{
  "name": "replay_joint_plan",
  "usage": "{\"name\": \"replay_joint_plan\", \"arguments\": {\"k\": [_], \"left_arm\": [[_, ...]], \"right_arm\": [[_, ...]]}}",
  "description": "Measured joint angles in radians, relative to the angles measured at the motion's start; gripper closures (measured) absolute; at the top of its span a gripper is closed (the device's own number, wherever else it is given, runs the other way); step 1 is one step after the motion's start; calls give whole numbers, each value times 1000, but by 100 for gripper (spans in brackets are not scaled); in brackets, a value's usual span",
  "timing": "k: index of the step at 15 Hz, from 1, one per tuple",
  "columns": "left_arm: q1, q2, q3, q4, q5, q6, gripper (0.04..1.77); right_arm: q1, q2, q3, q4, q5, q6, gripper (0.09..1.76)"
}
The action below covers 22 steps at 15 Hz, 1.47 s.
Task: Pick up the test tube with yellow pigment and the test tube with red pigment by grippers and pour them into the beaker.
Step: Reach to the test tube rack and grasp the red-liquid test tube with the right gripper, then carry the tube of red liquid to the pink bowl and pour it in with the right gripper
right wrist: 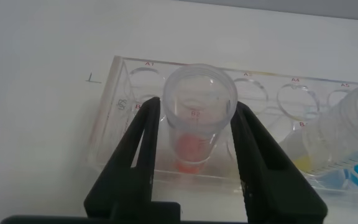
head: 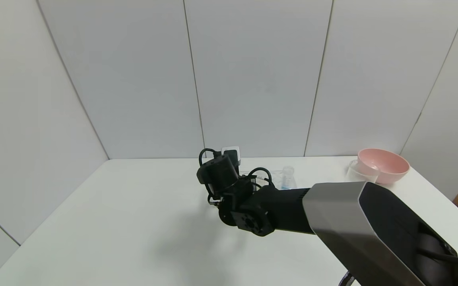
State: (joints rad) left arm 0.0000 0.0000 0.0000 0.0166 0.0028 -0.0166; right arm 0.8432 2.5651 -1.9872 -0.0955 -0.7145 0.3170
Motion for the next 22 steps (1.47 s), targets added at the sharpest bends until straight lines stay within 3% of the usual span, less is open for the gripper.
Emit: {"name": "replay_joint_plan", "arguments": {"k": [1,2,11,16,22], "left_arm": [[0,0,0,0,0,0,9],[0,0,0,0,0,0,9],[0,0,0,0,0,0,9],[0,0,0,0,0,0,9],[0,0,0,0,0,0,9]], "right_arm": [[0,-1,2,0,0,-1,113],[0,-1,3,0,-1,-1,135],[-6,-12,3,12,1,-21,135],[0,-83,2,17,5,-99,135],[12,-177,11,48,2,-106,135]]}}
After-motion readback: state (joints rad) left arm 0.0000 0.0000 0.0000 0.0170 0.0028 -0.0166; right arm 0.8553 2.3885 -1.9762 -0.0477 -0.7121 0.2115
